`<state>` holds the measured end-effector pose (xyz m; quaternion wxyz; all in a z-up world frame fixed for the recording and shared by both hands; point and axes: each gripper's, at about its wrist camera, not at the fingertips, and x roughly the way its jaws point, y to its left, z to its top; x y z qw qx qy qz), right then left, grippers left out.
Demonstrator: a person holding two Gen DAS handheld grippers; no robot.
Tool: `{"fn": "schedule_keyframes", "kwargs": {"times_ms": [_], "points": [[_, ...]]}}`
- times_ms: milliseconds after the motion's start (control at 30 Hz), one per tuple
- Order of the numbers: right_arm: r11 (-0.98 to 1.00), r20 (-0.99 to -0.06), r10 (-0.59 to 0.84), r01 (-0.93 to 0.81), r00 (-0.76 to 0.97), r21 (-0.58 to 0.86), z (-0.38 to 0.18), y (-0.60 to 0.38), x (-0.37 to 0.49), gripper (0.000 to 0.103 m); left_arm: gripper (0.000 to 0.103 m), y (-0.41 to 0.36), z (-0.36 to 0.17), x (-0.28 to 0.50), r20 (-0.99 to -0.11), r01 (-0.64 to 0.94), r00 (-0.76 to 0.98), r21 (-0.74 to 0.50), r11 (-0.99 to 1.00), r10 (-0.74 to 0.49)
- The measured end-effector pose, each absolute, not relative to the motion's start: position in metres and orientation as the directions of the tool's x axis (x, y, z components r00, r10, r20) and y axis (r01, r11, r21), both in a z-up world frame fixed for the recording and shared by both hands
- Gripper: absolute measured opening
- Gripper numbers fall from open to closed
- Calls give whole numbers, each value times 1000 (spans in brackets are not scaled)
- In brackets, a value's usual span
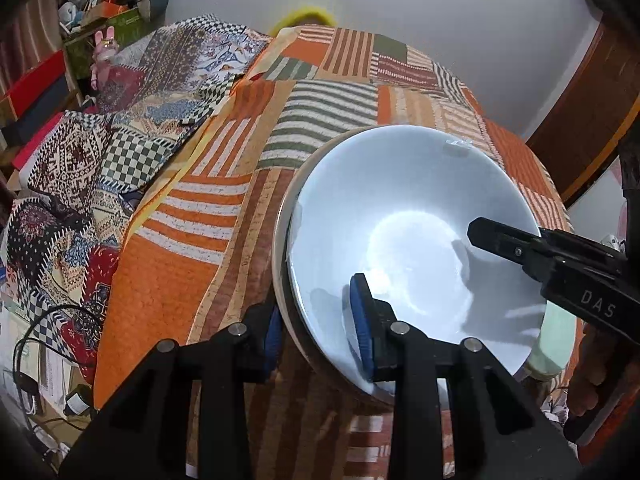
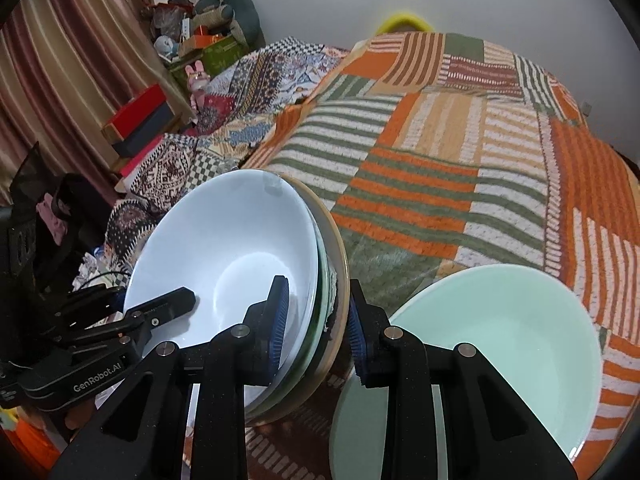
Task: Organize plates and bowls
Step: 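Regrip the rim of the nested bowl stack with both grippers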
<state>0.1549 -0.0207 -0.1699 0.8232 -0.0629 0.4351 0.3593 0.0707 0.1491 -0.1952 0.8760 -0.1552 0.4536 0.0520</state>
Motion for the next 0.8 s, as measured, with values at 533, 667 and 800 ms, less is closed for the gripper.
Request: {"fn": "schedule_keyframes", "kwargs": {"times_ms": [533,667,800], "points": [[751,-713,555,-627,429,207,-137,-54,143,26,31,119,-151,64,-777,-175,628,-199,964,-46],[760,-705,552,-617,446,204,-132,-65,141,26,31,109,-143,65,-768,-160,639,-194,968,-48],[772,-701,543,-603,462,201,-130,-79,140,26,31,99,-137,68,-762,-144,645,-191,971,-55]]}}
